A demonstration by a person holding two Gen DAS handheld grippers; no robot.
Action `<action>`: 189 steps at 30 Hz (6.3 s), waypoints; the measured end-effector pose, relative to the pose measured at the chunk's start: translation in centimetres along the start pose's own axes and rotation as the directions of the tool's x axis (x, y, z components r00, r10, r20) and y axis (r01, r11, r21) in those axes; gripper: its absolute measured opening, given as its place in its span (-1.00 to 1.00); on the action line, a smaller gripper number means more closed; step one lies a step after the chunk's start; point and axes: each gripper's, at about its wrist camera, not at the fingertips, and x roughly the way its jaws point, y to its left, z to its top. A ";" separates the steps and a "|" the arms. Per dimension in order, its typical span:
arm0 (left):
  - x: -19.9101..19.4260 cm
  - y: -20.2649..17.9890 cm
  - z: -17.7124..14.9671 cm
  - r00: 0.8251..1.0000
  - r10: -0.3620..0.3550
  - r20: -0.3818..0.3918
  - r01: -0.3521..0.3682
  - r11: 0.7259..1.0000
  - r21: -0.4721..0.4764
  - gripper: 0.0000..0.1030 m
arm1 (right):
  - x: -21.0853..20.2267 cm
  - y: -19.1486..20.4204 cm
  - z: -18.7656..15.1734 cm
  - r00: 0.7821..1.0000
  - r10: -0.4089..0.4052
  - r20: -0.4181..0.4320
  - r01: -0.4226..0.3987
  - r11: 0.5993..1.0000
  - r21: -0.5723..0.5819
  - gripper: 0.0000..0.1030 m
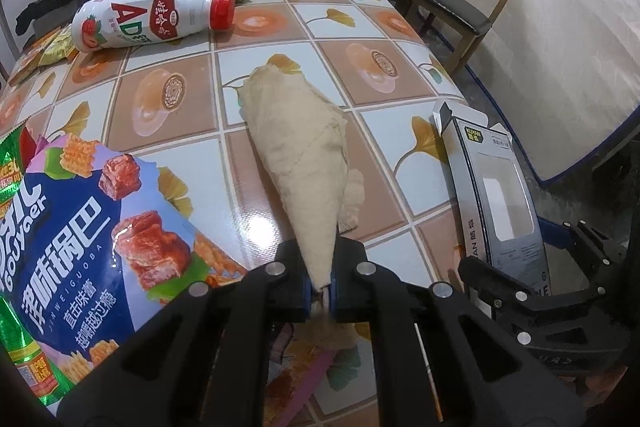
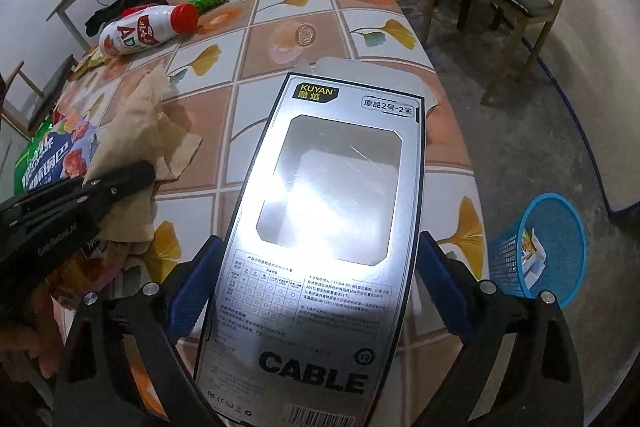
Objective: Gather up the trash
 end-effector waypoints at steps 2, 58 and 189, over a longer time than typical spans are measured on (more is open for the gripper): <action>-0.1 -0.2 0.0 1.000 0.005 0.005 -0.005 1.000 0.010 -0.91 | -0.3 -0.3 -0.2 1.000 0.010 0.006 -0.010 1.000 -0.001 0.76; -6.2 -11.6 -0.5 0.983 0.056 0.176 -0.103 0.957 0.273 -0.91 | -9.6 -10.9 -2.9 0.975 0.099 0.200 -0.141 0.969 0.205 0.70; -2.5 -10.2 1.4 0.913 -0.393 -0.109 0.405 0.907 0.119 0.58 | 14.1 -30.3 -9.2 0.997 0.038 0.065 -0.066 0.855 0.515 -0.94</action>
